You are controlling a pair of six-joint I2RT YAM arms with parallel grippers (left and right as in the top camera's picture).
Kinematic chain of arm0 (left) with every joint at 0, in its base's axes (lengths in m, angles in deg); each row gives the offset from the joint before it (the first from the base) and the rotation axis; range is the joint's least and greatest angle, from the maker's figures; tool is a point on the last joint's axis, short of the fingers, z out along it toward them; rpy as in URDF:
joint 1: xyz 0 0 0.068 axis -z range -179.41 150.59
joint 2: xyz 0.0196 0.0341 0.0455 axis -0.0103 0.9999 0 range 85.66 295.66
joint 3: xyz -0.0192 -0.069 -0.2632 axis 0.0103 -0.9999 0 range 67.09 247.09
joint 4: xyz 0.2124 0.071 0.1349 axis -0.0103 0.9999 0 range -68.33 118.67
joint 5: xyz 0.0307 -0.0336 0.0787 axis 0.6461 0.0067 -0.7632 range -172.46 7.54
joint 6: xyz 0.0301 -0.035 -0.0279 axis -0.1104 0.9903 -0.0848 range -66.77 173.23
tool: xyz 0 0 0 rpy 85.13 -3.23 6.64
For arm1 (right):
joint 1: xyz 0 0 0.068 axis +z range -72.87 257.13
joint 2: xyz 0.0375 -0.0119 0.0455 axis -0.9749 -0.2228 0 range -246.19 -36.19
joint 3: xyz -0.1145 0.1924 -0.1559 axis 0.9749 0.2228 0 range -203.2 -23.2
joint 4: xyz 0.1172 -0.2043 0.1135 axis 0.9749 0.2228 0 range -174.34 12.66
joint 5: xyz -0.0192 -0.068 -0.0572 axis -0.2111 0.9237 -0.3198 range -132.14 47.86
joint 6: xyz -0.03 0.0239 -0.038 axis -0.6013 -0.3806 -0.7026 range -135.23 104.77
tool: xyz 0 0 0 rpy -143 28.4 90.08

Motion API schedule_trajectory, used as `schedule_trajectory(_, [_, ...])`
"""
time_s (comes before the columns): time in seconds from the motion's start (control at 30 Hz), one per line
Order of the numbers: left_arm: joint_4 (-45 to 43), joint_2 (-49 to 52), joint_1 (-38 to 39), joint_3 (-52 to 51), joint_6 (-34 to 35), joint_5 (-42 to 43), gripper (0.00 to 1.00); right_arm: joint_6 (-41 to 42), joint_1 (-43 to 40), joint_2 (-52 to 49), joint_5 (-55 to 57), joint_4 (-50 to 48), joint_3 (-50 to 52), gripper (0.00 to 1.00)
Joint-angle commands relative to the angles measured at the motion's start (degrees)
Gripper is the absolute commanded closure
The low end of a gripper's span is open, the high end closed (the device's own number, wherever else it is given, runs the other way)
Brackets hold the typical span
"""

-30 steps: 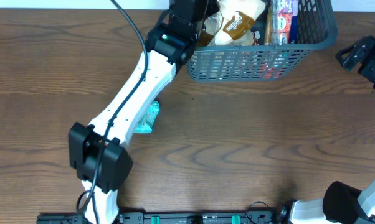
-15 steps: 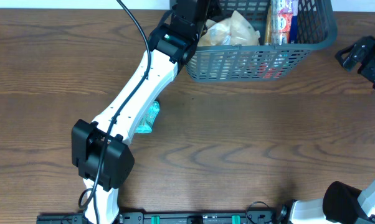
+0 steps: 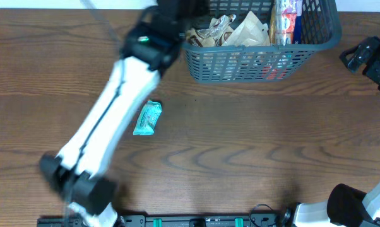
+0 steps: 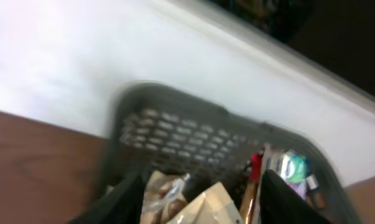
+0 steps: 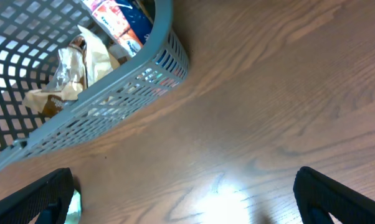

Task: Pack container
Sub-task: 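Open the left gripper to drop the wrapper and withdraw the arm, then lower the left gripper onto the mint-green bar and grasp it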

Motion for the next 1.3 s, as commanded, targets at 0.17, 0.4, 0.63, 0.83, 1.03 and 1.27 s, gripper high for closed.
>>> schedule_trajectory(0.17, [30.84,-17.86,-6.01,1.25,-2.25,-0.52,0.05,-1.38,0.24,-0.04,-0.57,0.2,0.07,0.01])
schedule_trajectory(0.4, [55.21,-18.95,-6.14,0.85,-2.21,-0.48,0.02,-2.97,0.24,0.0,-3.54,0.2,0.07,0.01])
schedule_trajectory(0.63, [55.87,-18.8,-6.16,-0.09,-3.45,-0.57,0.01,-5.88,1.29,3.17,-7.39,0.2,0.07,0.01])
schedule_trajectory(0.83, [53.86,-17.68,-6.73,-0.2,-3.91,-5.29,0.01,-7.04,1.75,10.34,-2.54,0.2,0.07,0.01])
schedule_trajectory(1.03, [58.27,-13.0,-9.6,-2.38,8.22,0.74,0.0,-7.8,1.73,17.07,0.42,0.2,0.07,0.01])
schedule_trajectory(1.27, [56.11,-5.62,-10.86,-8.09,14.78,11.61,0.0,-7.8,1.73,20.04,0.76,0.2,0.07,0.01])
